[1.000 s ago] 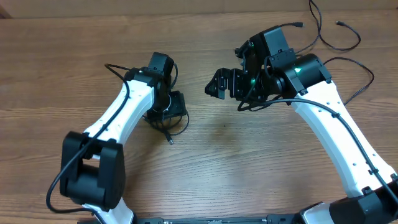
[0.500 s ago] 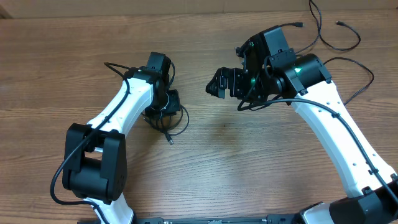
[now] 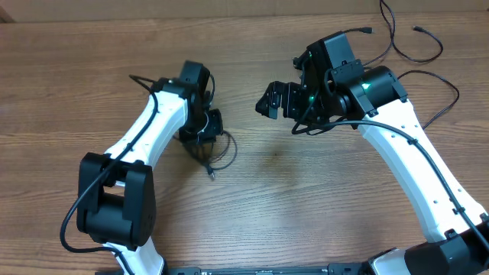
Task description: Untangle cables
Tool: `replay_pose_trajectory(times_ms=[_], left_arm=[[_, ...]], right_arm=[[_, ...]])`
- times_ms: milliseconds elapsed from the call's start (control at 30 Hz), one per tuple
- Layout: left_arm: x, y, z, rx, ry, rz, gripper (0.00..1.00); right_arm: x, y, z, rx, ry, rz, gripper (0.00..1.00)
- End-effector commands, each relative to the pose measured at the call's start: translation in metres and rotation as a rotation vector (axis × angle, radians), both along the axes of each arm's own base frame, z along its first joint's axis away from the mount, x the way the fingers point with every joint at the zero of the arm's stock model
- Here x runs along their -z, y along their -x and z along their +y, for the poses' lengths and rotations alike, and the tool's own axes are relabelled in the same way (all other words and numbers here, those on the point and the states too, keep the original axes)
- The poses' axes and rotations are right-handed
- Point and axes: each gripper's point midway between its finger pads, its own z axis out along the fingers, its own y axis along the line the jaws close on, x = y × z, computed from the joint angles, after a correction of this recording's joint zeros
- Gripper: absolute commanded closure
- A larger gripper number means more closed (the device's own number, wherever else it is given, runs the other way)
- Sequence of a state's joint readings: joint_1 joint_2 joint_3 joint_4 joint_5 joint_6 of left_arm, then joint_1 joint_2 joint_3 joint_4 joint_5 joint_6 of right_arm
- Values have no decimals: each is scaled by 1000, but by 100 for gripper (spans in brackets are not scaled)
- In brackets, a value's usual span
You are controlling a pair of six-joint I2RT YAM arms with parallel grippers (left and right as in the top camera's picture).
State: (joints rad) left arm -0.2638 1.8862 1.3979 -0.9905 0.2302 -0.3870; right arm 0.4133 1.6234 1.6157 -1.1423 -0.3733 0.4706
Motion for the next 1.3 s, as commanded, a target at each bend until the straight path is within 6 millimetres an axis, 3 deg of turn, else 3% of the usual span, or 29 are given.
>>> replay_pose_trajectory(times_ms=[0, 133, 267, 467, 600, 767, 1267], left_arm=[[-75, -22, -26, 69, 156, -160, 96], [-149, -24, -34, 89, 237, -316, 96], [-212, -14, -31, 97, 274, -475, 96], [-266, 16, -33, 111, 368, -589, 96], [-276, 24, -32, 121, 377, -613, 96], [-262, 22, -19, 88, 290, -587, 96], [-253, 17, -16, 93, 257, -574, 96]], right_arm=[[-5, -11, -10, 71, 51, -40, 0], [-1, -15, -12, 94, 66, -35, 0], [5, -19, -10, 96, 67, -29, 0], [8, -26, 10, 52, -15, -19, 0], [1, -27, 28, -4, -113, -15, 0], [-12, -20, 44, -68, -217, 1, 1], [-38, 10, 69, -287, -415, 23, 1]])
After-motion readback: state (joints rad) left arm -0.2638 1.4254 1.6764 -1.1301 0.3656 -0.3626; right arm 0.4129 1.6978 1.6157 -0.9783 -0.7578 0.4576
